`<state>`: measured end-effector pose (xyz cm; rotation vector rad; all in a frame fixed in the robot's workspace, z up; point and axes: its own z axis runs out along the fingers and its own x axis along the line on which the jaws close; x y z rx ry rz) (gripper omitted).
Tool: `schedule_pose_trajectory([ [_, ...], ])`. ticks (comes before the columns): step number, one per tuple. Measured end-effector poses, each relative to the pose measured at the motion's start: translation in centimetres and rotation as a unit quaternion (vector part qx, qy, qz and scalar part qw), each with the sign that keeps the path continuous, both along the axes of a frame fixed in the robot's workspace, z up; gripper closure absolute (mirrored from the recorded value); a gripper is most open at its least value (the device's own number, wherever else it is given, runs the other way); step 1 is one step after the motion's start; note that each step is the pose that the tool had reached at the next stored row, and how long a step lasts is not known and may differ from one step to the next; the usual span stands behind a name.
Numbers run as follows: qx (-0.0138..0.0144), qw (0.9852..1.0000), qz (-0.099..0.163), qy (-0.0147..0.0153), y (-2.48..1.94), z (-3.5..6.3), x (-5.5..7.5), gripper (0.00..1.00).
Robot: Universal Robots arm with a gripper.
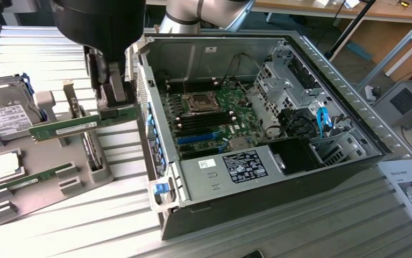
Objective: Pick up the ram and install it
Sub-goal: 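Pick up the ram and move it above insertion slot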
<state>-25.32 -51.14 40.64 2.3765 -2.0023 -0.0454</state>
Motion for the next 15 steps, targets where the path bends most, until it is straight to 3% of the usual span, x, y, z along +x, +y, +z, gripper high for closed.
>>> schedule_pose_trajectory([
  [15,0.0,1.0,0.0,0.0,0.0,0.03,3.8,0.88],
])
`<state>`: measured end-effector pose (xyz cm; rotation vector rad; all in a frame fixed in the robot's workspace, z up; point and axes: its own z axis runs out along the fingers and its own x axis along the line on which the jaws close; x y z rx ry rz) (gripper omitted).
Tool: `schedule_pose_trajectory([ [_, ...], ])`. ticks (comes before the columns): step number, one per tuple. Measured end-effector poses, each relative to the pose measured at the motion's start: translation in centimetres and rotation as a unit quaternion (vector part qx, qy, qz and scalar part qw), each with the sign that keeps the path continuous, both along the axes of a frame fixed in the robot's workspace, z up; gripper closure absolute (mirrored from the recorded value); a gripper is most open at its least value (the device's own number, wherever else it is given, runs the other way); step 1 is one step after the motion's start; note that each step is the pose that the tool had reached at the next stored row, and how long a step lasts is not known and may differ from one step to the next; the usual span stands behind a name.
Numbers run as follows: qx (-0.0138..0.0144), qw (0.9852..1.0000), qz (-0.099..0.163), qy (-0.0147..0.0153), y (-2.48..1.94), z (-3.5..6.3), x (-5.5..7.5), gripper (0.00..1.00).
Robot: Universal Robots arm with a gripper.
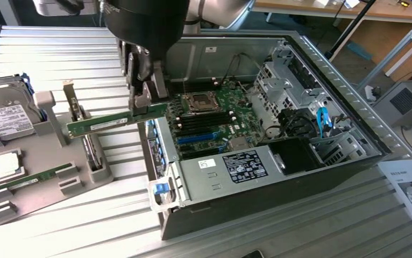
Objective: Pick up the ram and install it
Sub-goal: 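Pick up the ram and move it above insertion slot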
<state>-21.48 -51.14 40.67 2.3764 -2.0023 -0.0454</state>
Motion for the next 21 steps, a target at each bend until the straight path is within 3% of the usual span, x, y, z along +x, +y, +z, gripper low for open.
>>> schedule_pose_trajectory([
  [21,0.0,1.0,0.0,0.0,0.0,0.04,5.5,0.88],
])
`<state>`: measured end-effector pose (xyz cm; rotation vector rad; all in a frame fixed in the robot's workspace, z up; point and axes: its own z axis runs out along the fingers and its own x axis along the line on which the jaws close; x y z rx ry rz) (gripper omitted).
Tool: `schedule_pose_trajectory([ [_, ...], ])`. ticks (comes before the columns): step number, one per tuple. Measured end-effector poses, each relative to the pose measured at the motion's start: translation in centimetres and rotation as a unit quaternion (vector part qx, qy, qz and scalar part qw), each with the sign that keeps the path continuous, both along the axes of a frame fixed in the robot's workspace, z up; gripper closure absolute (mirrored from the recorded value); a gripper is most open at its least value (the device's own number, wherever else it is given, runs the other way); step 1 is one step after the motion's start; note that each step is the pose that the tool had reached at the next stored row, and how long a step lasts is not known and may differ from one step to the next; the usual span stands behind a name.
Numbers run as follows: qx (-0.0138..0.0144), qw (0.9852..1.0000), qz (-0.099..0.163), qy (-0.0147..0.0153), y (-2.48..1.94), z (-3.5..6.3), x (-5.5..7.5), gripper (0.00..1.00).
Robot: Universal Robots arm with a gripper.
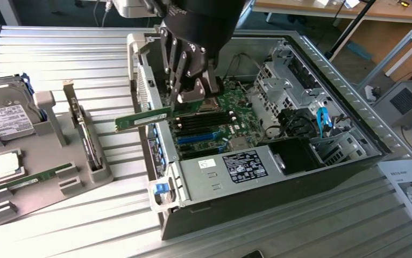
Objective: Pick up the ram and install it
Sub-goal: 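Pick up the ram and move it above insertion slot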
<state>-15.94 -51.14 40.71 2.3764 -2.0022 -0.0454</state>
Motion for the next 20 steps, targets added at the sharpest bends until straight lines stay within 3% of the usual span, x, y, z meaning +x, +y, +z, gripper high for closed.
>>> schedule_pose_trajectory([
  [20,0.0,1.0,0.0,0.0,0.0,0.0,5.1,0.88],
])
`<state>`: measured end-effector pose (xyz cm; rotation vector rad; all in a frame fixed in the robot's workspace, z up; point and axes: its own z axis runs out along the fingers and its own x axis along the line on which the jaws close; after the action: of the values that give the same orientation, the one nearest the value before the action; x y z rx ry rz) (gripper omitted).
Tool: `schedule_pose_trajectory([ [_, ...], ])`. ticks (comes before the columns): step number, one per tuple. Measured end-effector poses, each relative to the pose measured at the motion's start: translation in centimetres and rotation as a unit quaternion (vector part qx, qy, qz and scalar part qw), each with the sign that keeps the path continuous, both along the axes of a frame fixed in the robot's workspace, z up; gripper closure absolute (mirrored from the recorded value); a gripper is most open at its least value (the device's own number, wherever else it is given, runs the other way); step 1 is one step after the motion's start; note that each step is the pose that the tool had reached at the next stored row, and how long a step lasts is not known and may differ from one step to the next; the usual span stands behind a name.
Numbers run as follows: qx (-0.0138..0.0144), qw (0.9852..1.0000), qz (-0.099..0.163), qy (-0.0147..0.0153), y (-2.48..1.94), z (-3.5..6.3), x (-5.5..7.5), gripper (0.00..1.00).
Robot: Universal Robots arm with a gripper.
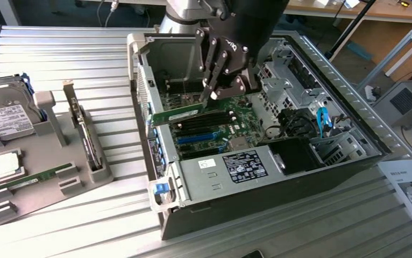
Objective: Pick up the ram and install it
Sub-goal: 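Pick up the ram and move it above insertion slot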
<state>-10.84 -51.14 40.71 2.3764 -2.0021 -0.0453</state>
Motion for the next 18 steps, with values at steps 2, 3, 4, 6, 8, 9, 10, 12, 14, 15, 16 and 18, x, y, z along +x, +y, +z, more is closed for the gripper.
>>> schedule_pose_trajectory([
  [2,0.0,1.0,0.0,0.0,0.0,0.0,0.6,0.88],
  [3,0.0,1.0,0.0,0.0,0.0,0.0,0.9,0.88],
  [4,0.0001,1.0,0.0,0.0,0.0,0.0,1.1,0.88],
  [6,0.0,1.0,0.0,0.0,0.0,0.0,1.7,0.88],
  [8,0.0001,1.0,0.0,0.0,0.0,-0.01,2.3,0.88],
  [9,0.0001,1.0,0.0,0.0,0.0,-0.01,2.7,0.88],
  [10,0.0,1.0,0.0,0.0,0.0,0.0,3.0,0.88],
  [12,0.0,1.0,0.0,0.0,0.0,0.0,3.6,0.88],
  [14,0.0001,1.0,0.0,0.0,0.0,-0.01,4.0,0.88],
  [15,0.0,1.0,0.0,0.0,0.0,0.0,4.2,0.88],
  [16,0.0,1.0,0.0,0.0,0.0,0.0,4.5,0.88],
  [18,0.0001,1.0,0.0,0.0,0.0,0.0,4.9,0.88],
])
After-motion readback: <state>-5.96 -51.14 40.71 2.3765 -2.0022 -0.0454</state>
